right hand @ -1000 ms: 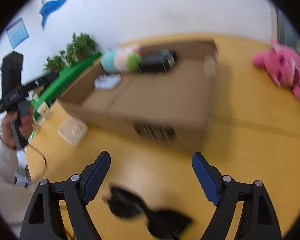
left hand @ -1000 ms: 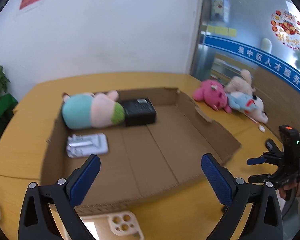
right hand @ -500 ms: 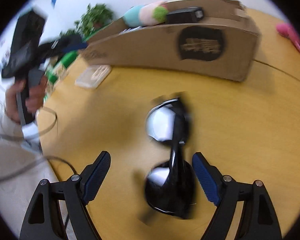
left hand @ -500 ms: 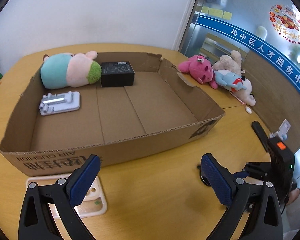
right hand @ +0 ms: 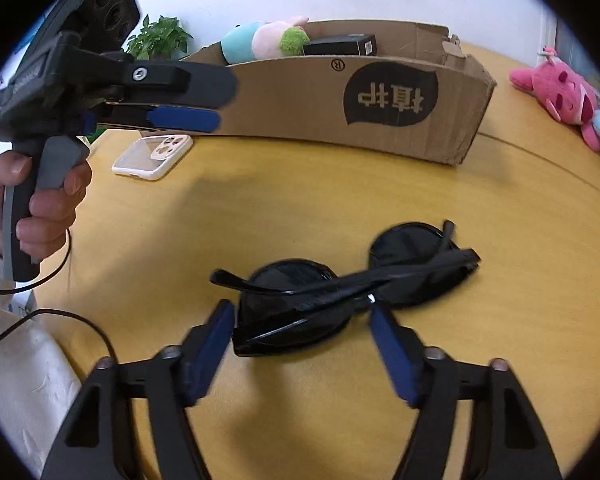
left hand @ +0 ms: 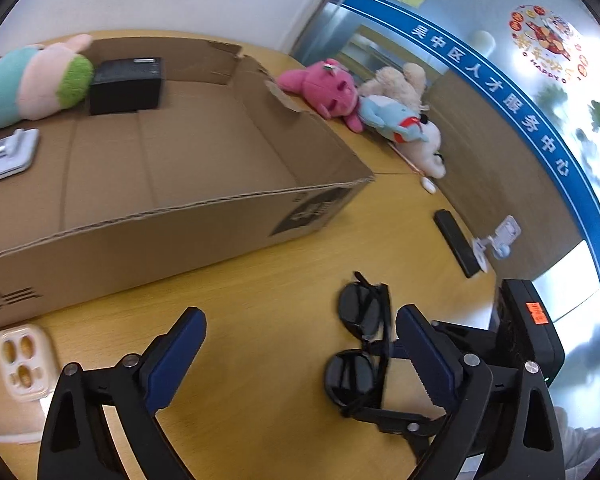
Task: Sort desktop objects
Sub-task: 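Move the left gripper down to the black sunglasses on the table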
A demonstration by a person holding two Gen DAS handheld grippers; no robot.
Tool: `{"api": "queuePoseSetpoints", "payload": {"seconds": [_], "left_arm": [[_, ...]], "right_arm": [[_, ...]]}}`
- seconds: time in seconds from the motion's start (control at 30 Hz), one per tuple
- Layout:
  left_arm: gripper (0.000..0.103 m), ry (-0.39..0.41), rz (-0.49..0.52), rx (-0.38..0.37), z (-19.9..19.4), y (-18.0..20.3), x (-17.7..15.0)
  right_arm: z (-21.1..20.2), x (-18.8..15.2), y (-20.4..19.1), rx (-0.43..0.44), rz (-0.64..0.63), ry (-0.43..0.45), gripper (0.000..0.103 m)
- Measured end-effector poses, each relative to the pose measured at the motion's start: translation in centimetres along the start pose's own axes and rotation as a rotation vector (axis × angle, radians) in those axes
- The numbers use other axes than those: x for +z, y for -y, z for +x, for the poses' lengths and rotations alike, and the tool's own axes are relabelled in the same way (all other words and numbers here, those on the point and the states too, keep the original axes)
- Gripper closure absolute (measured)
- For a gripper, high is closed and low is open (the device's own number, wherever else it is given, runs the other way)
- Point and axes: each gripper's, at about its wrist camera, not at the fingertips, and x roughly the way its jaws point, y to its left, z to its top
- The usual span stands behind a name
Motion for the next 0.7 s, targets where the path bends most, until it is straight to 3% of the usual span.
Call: {"api": "queuePoseSetpoints", "payload": {"seconds": [0.23, 0.5, 0.67, 0.7], "left_arm": [[0.024, -0.057, 0.012, -0.076, 2.7, 1.1, 0.8], [0.029, -0.110, 0.012, -0.041, 3.0, 0.5, -0.4], [0.059, -0.156, -0.023, -0.065, 3.8, -0.4, -1.0], [0.062, -0.163, -0.033, -0.073, 4.1, -0.6, -1.1]], "right_arm": [[0.6, 1.0, -0.2, 0.061, -0.134, 0.006, 0.041], [1.9, 2.6, -2.8, 0.164, -0.341, 0.003, 0.042], [2.4, 3.1, -3.4, 0.182, -0.480, -0.004, 0.042], [2.4, 3.1, -3.6, 0.183, -0.520, -0.008, 0.042]]}}
